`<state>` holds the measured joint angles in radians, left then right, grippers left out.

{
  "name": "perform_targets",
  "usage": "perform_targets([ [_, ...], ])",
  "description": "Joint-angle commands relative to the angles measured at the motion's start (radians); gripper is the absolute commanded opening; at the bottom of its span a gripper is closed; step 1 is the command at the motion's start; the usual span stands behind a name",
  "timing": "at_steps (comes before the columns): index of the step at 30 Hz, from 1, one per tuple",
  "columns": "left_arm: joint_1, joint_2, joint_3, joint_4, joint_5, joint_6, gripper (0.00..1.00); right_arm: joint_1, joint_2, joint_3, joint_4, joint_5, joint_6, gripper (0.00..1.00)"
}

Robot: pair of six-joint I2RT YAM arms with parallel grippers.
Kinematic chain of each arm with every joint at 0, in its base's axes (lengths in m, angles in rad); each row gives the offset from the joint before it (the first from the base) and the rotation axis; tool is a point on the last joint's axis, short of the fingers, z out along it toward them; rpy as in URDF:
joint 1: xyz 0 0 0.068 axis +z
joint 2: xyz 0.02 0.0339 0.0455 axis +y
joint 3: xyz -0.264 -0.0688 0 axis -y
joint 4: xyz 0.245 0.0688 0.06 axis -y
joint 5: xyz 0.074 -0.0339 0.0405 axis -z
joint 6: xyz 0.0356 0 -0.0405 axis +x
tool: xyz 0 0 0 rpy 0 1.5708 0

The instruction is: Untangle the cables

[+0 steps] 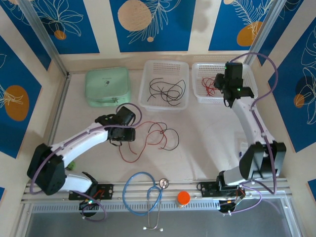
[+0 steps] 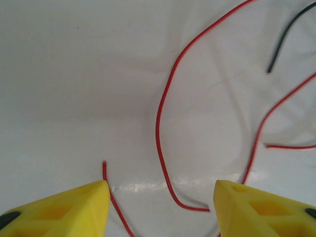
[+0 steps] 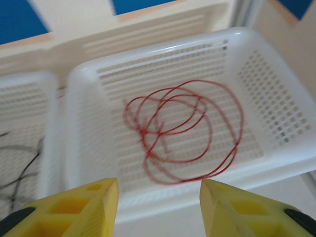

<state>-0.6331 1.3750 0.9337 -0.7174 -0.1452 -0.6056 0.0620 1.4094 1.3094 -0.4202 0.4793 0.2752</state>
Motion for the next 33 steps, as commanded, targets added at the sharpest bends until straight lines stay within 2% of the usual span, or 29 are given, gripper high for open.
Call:
perform_targets([
  [1, 0.026, 0.064, -0.034, 0.081, 0.065, -0.012, 0.56, 0.06, -0.103, -0.079, -0.064, -0.045, 0.043, 0.48],
  [6, 0.032, 0.156, -0.055, 0.14, 0.08, -0.006, 0.53, 0.198, -0.227, -0.192, -0.105, -0.071, 0.077, 0.48],
  [9, 0.033, 0.208, -0.058, 0.169, 0.087, -0.002, 0.46, 0.278, -0.262, -0.235, -0.136, -0.102, 0.103, 0.47],
  [12, 0.033, 0.238, -0.067, 0.211, 0.104, -0.001, 0.33, 0.361, -0.283, -0.276, -0.141, -0.144, 0.097, 0.45],
  [17, 0.032, 0.22, -0.064, 0.225, 0.081, 0.005, 0.01, 0.476, -0.319, -0.376, -0.047, -0.256, 0.003, 0.46],
  [21, 0.026, 0.112, -0.045, 0.204, 0.071, 0.038, 0.0, 0.538, -0.345, -0.449, 0.064, -0.38, -0.119, 0.45],
  [28, -0.005, -0.1, 0.082, 0.063, 0.049, 0.122, 0.0, 0.611, -0.392, -0.59, 0.306, -0.48, -0.348, 0.46],
  [33, -0.022, -0.185, 0.178, -0.027, 0.051, 0.162, 0.0, 0.619, -0.414, -0.655, 0.439, -0.551, -0.519, 0.47],
])
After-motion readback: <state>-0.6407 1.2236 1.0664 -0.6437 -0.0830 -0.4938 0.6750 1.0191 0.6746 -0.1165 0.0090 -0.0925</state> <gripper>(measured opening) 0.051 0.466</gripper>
